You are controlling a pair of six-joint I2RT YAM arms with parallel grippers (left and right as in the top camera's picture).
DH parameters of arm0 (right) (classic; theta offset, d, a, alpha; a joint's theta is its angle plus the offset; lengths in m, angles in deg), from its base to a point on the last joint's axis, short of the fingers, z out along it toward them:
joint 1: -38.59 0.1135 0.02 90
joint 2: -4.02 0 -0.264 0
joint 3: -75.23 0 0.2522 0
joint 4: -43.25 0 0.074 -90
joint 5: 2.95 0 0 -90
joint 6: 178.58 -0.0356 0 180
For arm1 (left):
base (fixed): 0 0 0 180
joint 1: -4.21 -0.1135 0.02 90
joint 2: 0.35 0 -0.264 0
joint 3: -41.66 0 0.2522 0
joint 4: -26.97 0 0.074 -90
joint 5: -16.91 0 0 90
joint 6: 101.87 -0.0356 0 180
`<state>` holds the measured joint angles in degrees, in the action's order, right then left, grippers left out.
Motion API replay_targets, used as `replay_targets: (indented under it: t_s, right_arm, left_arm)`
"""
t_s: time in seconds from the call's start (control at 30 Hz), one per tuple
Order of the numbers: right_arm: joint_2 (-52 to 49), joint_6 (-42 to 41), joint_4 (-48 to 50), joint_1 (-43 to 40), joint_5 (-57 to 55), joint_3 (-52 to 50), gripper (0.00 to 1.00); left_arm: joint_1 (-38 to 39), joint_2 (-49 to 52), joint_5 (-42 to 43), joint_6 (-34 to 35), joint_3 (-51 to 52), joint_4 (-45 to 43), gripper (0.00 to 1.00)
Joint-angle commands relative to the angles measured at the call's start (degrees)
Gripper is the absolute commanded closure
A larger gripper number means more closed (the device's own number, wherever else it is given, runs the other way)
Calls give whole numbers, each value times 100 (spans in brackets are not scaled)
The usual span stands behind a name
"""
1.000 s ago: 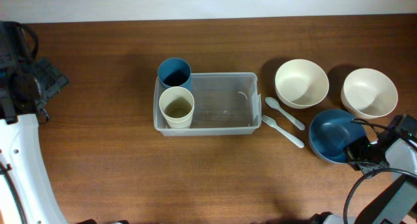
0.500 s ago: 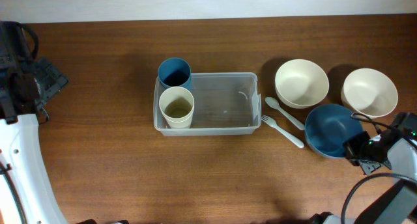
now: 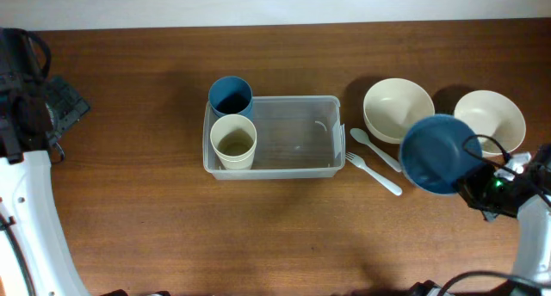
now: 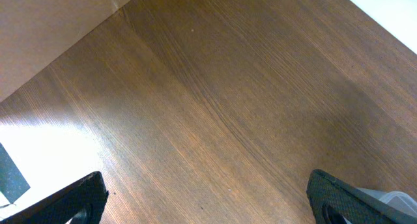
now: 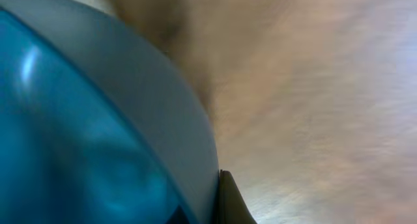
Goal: Pack container
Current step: 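Carry the blue bowl into the container's right side and release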
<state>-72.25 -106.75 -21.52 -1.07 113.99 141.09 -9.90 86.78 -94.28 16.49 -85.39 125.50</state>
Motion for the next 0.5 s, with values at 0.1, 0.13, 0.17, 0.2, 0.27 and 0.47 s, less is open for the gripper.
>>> replay_targets:
  t_s: [0.1, 0.13, 0.17, 0.2, 0.27, 0.47]
  right_arm:
    - [533, 1001, 2, 4, 2826, 151, 96]
    - [575, 1056, 17, 33, 3025, 151, 96]
    - [619, 1088, 48, 90, 3158, 151, 96]
    - [651, 1088, 85, 164, 3182, 151, 96]
    - [702, 1086, 208, 413, 3178, 151, 96]
    - [702, 372, 1078, 1659, 2667, 151, 96]
  left_arm:
    - [-26, 20, 4, 74, 13, 7, 0]
    - [-26, 20, 4, 74, 13, 9, 0]
    - [-26, 20, 4, 74, 13, 9, 0]
    - [-26, 20, 4, 74, 13, 7, 0]
    - [-26, 20, 4, 74, 13, 7, 0]
    - [-26, 20, 4, 74, 13, 7, 0]
